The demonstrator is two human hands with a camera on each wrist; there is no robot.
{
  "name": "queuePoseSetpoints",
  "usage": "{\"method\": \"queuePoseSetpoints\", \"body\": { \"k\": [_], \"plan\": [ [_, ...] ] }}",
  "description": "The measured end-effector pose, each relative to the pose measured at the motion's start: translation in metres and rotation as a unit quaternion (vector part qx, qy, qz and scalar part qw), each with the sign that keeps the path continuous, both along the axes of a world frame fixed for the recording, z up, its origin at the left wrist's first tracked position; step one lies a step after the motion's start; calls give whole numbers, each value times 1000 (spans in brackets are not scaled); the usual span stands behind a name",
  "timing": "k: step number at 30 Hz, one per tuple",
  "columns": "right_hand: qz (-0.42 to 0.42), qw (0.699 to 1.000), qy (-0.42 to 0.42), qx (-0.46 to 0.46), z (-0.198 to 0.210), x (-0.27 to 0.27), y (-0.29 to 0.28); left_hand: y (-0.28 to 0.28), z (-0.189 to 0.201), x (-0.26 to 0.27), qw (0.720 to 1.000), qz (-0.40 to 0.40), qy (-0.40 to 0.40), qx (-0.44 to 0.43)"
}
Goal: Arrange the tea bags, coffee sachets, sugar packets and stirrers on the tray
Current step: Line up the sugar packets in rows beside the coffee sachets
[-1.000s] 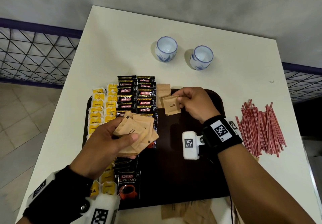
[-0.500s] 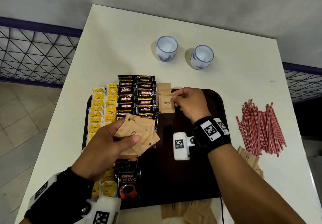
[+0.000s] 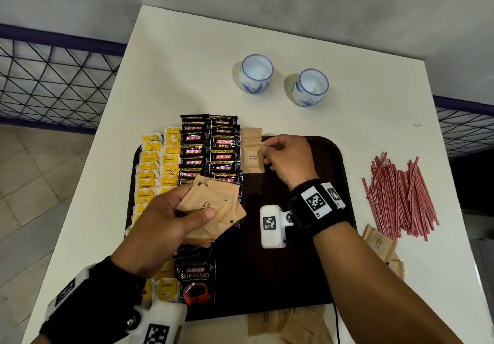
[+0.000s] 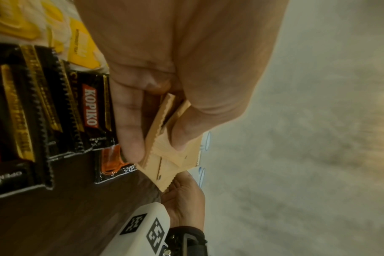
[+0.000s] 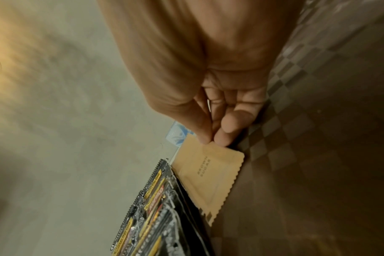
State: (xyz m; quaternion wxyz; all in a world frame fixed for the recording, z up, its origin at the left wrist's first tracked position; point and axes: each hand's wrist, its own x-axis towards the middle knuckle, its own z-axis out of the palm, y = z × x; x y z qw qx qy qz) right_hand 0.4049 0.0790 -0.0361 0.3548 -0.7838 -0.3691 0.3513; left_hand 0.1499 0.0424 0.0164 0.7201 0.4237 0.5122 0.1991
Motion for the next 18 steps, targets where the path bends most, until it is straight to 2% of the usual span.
{"method": "queuePoseSetpoints", "body": {
  "k": [10, 13, 18],
  "plan": [
    [-15, 1000, 8, 12, 15, -1, -13, 7, -1, 6, 1000, -8, -4, 9],
    [-2, 996, 71, 47, 32, -8, -34, 10, 1, 13, 1000, -18, -11, 18],
    [67, 971, 199, 114, 53, -23, -78, 11, 5, 29, 998, -34, -19, 43]
  ]
}}
